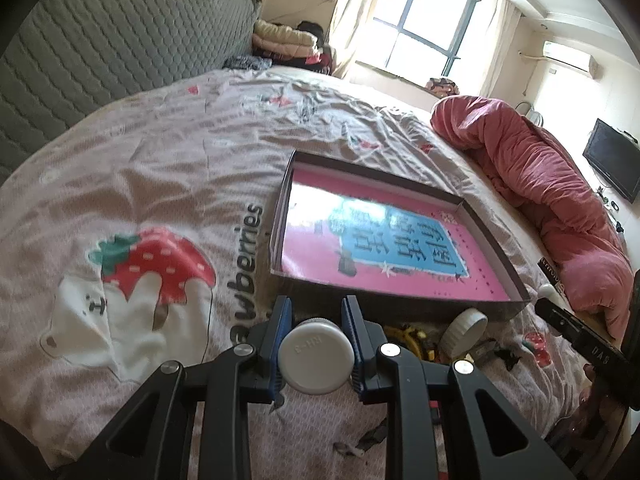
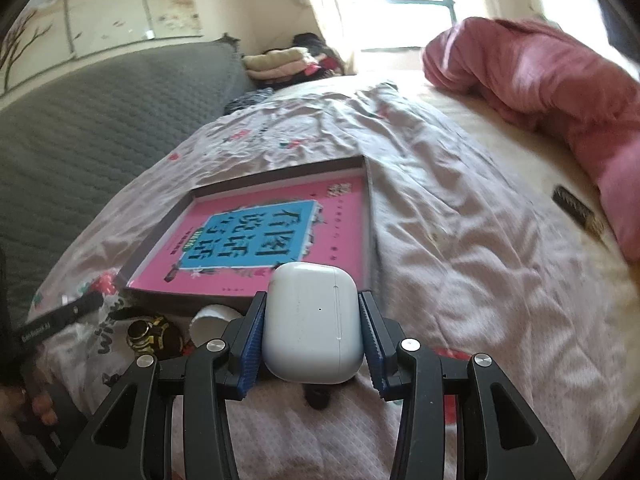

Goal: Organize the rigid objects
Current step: 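Carry the earbud case with the right gripper while the left carries the pill bottle into the box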

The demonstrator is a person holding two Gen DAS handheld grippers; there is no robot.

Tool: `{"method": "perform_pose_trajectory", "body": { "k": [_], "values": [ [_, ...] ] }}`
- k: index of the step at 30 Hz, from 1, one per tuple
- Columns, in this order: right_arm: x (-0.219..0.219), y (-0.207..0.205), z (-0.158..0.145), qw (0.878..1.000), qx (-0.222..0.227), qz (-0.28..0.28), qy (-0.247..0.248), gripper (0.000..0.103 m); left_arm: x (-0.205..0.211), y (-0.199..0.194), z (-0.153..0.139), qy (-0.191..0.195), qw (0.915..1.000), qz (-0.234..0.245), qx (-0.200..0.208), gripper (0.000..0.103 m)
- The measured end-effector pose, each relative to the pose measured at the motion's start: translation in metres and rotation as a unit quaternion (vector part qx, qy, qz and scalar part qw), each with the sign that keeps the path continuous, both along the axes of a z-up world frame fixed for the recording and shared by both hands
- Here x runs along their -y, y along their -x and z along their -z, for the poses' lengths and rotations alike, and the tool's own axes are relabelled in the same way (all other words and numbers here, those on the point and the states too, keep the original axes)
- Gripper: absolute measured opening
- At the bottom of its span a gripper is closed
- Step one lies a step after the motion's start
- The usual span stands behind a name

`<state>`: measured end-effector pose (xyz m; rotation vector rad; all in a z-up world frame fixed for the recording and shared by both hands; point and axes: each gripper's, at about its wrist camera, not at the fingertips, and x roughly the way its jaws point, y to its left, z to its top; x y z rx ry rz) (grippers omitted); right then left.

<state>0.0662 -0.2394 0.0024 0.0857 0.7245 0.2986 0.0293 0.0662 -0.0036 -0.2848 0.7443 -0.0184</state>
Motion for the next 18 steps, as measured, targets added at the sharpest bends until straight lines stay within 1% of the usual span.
{"method": "perform_pose_trajectory", "body": {
  "k": [4, 10, 18],
  "values": [
    [-0.009, -0.006, 0.003, 1.000, -0.001, -0.009, 0.001, 0.045, 0.006, -0.006, -0.005, -0.006, 0.9999, 0.002, 0.009, 0.027],
    [-0.007, -0.019, 0.005, 1.000, -0.003, 0.007, -0.006, 0.045, 0.013, -0.021, -0.009, -0.015, 0.9996, 0.001, 0.022, 0.027],
    [-0.001, -0.037, 0.009, 1.000, -0.004, 0.026, -0.011, 0.045, 0.009, -0.043, -0.001, -0.014, 0.9994, -0.016, 0.026, 0.027]
  ]
}}
